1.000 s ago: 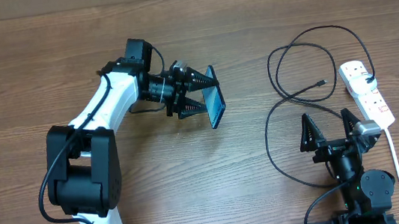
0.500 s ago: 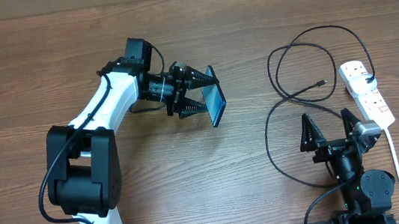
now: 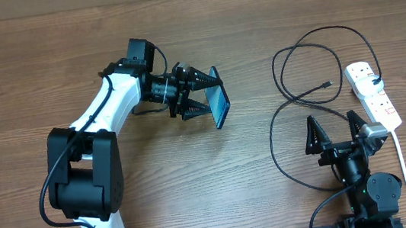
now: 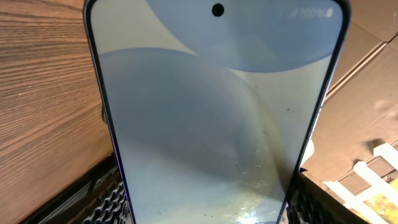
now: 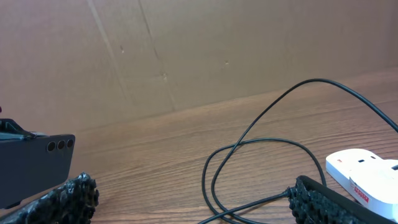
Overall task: Plug charger to phone and switch on socket
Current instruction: 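Lift the phone with the left gripper and tilt it upright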
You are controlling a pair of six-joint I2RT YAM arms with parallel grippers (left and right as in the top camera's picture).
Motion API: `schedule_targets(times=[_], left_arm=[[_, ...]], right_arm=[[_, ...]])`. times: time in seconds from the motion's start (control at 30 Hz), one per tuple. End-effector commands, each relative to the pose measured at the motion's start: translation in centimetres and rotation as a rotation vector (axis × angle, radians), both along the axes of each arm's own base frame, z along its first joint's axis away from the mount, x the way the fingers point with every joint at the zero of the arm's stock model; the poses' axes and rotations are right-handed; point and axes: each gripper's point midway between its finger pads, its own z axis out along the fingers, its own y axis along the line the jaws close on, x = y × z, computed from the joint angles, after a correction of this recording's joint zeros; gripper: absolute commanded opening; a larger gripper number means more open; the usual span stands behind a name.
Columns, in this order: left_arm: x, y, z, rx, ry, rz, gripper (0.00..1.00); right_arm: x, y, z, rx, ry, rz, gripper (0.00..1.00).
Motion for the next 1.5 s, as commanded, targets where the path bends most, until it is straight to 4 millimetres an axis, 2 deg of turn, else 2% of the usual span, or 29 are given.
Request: schedule_targets(times=[0.0,0.77,1.17,1.33,1.47], left_arm=[[0.5,-0.2,1.0,-0.045,-0.013,-0.008,0.61],[0.9,0.2,-0.4,0.041,-0.039,0.011,0.6],[1.7,1.1,-2.5,0.177,-0.063,0.046,0.6],[1.9,1.4,-3.1,0.212,-0.071,0.054,0.6],[1.9,1.4,-3.1,0.211,-0.075,0.053,0.6]], right_arm=[[0.0,-0.1,-0.2,-0.005,-0.004,-0.005,1.0],[0.0,-0.1,-0.2,-0.005,-0.004,-0.005,1.0],[0.0,0.1,-0.1,0.006,-0.005,0.006,1.0],[-0.1,0.8,0.0,0.144,0.008,0.045,1.0],[-0.3,1.9,0.1,0.342,0.038,0.106,1.0]])
